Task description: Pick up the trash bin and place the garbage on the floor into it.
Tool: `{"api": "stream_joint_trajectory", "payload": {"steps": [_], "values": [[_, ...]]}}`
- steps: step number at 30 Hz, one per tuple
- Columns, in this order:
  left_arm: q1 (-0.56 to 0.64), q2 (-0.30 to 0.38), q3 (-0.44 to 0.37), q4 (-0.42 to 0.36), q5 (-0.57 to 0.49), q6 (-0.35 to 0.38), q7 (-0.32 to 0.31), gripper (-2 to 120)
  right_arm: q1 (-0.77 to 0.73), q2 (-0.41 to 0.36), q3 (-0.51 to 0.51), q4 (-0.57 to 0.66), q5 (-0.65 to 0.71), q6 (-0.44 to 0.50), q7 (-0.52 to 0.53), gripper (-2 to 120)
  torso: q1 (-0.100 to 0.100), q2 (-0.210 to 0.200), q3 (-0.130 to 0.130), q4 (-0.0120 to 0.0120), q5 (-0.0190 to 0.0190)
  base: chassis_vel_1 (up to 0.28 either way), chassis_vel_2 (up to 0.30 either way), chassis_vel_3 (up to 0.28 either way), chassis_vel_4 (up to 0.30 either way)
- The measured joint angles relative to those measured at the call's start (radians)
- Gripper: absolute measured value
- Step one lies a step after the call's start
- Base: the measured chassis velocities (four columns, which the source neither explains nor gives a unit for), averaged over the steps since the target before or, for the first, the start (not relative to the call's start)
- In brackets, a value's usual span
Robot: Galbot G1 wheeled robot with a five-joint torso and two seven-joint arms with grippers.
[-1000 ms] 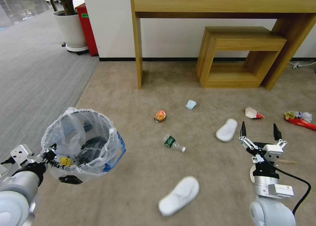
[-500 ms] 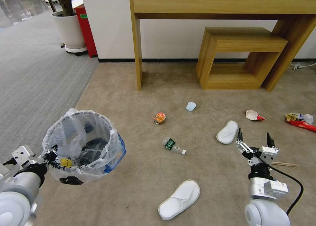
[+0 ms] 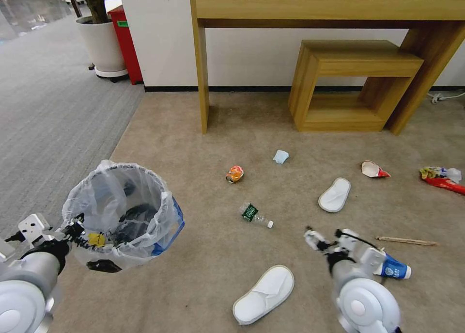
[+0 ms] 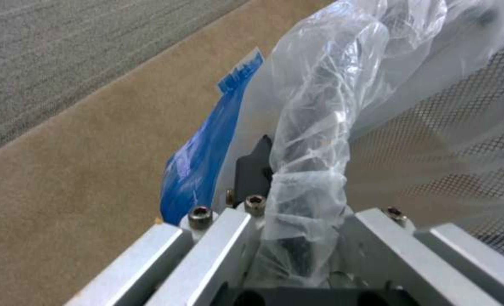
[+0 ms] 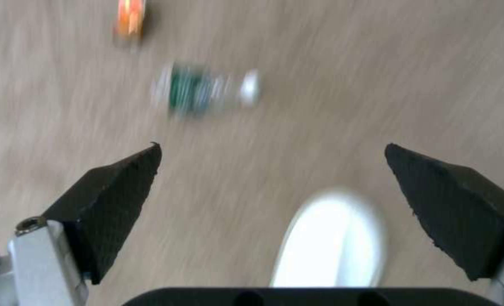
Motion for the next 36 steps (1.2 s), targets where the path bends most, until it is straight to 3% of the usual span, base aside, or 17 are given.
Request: {"api": "stream_joint_trajectory", "payload": {"steps": [2, 5, 12, 23, 36], "values": [[-0.001, 0.004, -0.001, 0.002, 0.004, 0.0, 0.0, 1, 0.034, 0.015, -0.055, -0.02, 0.111, -0.044, 0.078, 100, 0.0, 0.0, 0.0, 0.0, 0.0, 0.0, 0.0, 0.0, 0.0], [-0.002, 0.006, -0.005, 0.004, 0.007, 0.0, 0.0, 1, 0.066, 0.026, -0.094, -0.063, 0.196, -0.079, 0.11, 100, 0.0, 0.0, 0.0, 0.0, 0.0, 0.0, 0.0, 0.0, 0.0], [-0.005, 0.004, -0.006, 0.013, 0.013, 0.0, 0.001, 1, 0.12, 0.043, -0.129, -0.176, 0.283, -0.136, 0.129, 100, 0.0, 0.0, 0.0, 0.0, 0.0001, 0.0, 0.0, 0.0, 0.0], [-0.009, 0.0, 0.002, 0.038, 0.028, 0.0, 0.012, 1, 0.215, 0.073, -0.201, -0.346, 0.249, -0.128, 0.155, 100, 0.0, 0.0, 0.0, 0.0, 0.0, 0.0, 0.0, 0.0, 0.0], [-0.017, 0.006, 0.014, 0.062, 0.035, 0.0, 0.019, 1, 0.238, 0.081, -0.191, -0.395, 0.184, -0.102, 0.153, 100, 0.0, 0.0, 0.0, 0.0, 0.0002, 0.0, 0.0, 0.0, 0.0]]}}
